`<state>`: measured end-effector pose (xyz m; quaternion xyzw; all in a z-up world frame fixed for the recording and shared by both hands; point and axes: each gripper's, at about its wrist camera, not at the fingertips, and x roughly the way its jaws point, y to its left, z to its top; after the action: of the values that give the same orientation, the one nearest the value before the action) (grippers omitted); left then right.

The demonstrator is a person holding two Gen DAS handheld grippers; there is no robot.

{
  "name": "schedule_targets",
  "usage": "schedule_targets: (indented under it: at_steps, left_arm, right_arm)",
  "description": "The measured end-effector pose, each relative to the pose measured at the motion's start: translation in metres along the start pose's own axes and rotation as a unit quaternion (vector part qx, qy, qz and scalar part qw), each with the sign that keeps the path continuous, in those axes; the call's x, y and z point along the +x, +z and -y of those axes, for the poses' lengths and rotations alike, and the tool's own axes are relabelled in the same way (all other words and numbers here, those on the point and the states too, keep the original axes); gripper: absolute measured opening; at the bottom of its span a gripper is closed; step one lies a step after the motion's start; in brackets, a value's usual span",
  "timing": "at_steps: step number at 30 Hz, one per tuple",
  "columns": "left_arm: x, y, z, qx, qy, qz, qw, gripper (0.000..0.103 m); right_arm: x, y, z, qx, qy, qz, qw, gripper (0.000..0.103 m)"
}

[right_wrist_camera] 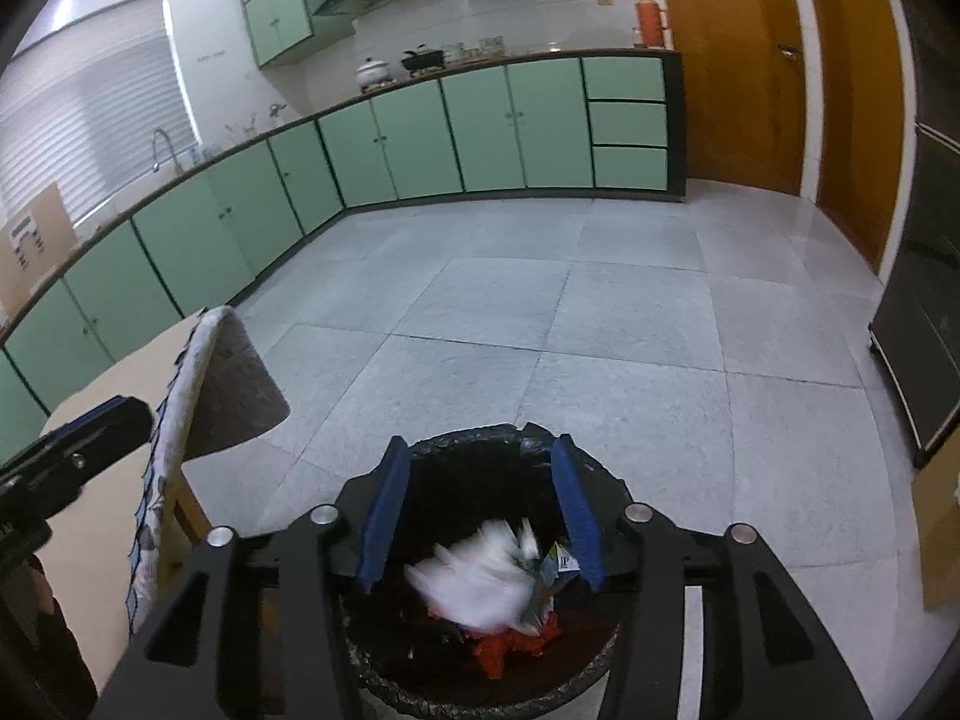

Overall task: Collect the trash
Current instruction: 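Open both tools over the black bin to drop the bag and carton, then move both open tools back over the table toward the cup and snack bag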

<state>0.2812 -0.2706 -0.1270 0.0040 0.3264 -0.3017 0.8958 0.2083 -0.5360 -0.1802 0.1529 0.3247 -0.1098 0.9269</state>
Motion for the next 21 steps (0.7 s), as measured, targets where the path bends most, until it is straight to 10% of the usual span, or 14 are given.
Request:
schedule_targets:
  at_steps: [8,21]
  left_arm:
    - [-0.050,0.000,-0.041,-0.010,0.045,0.047,0.9978,0.081]
    - [-0.173,-0.045,-0.184,-0.049,0.246,0.091,0.9638,0.085]
  right_arm:
    - [-0.029,-0.006,-0.025,0.000,-0.008,0.034,0.999,0.096]
    - [-0.031,-0.020,-0.209,-0.110,0.101,0.054,0.987,0.097]
